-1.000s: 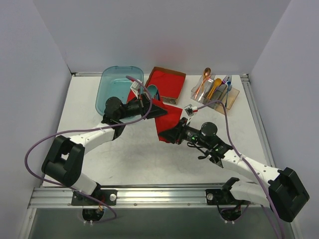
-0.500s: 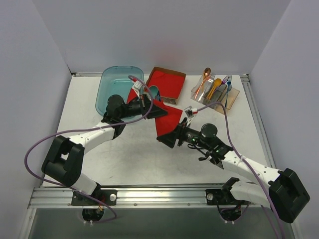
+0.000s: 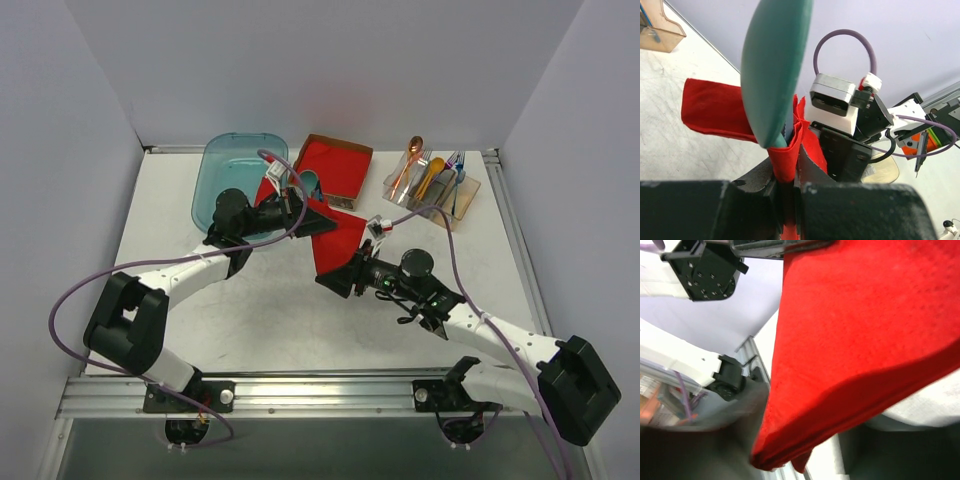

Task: Place the utensils on the paper napkin and roll it up
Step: Roll the napkin.

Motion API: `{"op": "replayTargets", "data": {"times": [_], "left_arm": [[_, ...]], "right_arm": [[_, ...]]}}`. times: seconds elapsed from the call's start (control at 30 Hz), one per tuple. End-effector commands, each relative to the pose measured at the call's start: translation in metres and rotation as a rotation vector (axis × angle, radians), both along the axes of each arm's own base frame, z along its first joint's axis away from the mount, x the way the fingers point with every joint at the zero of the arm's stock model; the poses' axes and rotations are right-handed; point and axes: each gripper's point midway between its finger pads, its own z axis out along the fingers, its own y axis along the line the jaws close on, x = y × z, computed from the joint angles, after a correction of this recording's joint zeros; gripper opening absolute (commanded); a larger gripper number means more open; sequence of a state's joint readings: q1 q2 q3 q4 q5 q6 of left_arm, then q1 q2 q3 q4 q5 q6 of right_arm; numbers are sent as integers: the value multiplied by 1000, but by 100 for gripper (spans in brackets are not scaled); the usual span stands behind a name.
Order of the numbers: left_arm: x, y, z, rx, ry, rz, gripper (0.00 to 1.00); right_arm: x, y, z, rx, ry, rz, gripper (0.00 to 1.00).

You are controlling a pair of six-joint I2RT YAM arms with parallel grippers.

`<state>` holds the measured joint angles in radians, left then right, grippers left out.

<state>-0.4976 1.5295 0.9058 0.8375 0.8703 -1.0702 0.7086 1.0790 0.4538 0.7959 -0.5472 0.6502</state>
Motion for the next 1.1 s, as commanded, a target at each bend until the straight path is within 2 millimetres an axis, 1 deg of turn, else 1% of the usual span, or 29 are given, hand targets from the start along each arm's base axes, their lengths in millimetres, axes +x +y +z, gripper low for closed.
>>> {"op": "replayTargets", "data": {"times": [0.0,0.03,0.07,0.13,0.17,0.2,0.23,0.27,0.3,0.33,0.43,0.47,0.53,0.57,0.6,0.63,0.67,0.7,0.77,0.8,0.87,0.9,0.93,1.0,1.07], "left_arm": [[5,2,29,-44,-81,28,2],[8,2,25,-28,-82,39,2],[9,2,24,-19,-86,45,2],[13,2,16,13,-84,59,2],[16,4,13,24,-84,68,3],[17,4,10,33,-81,71,2],[19,5,6,43,-79,78,3],[22,6,3,50,-77,84,2],[23,6,0,58,-75,88,2],[26,7,-4,75,-77,99,3],[35,8,-15,128,-81,135,2],[37,8,-17,140,-82,142,2],[42,9,-26,180,-79,167,2],[44,9,-25,187,-82,174,2],[46,9,-27,196,-80,180,2],[47,9,-30,205,-81,185,2],[47,9,-31,209,-80,186,2],[48,9,-32,218,-75,190,2],[48,8,-34,229,-82,194,2],[48,8,-35,235,-80,196,2],[47,7,-37,242,-85,195,3],[47,7,-38,245,-83,198,2],[48,7,-39,247,-82,198,3],[46,5,-40,250,-81,194,2],[45,4,-41,253,-83,191,3]], "right_arm": [[0,-1,7,12,-50,-6,62],[1,-4,4,6,-36,-18,69],[7,-11,2,3,-27,-48,73],[9,-21,6,7,-17,-64,74],[15,-30,6,7,-13,-91,76],[18,-35,10,2,-23,-115,77],[18,-43,8,-34,-6,-141,77],[21,-49,8,-69,-36,-166,77],[22,-53,25,-66,-70,-190,77],[26,-63,15,-123,-38,-240,77],[28,-78,29,-179,-68,-308,75],[29,-82,34,-186,-75,-327,70],[30,-88,44,-209,-94,-352,66],[31,-90,47,-212,-102,-361,62],[31,-88,48,-216,-103,-354,59],[32,-86,54,-207,-116,-348,56],[31,-83,55,-204,-116,-331,52],[34,-79,52,-212,-107,-320,51],[36,-72,57,-210,-117,-303,52],[40,-68,50,-226,-106,-294,53],[43,-61,51,-229,-119,-281,54],[47,-56,47,-239,-109,-271,54],[49,-52,48,-236,-114,-263,54],[52,-43,42,-244,-105,-239,53],[53,-36,41,-246,-114,-226,53]]}}
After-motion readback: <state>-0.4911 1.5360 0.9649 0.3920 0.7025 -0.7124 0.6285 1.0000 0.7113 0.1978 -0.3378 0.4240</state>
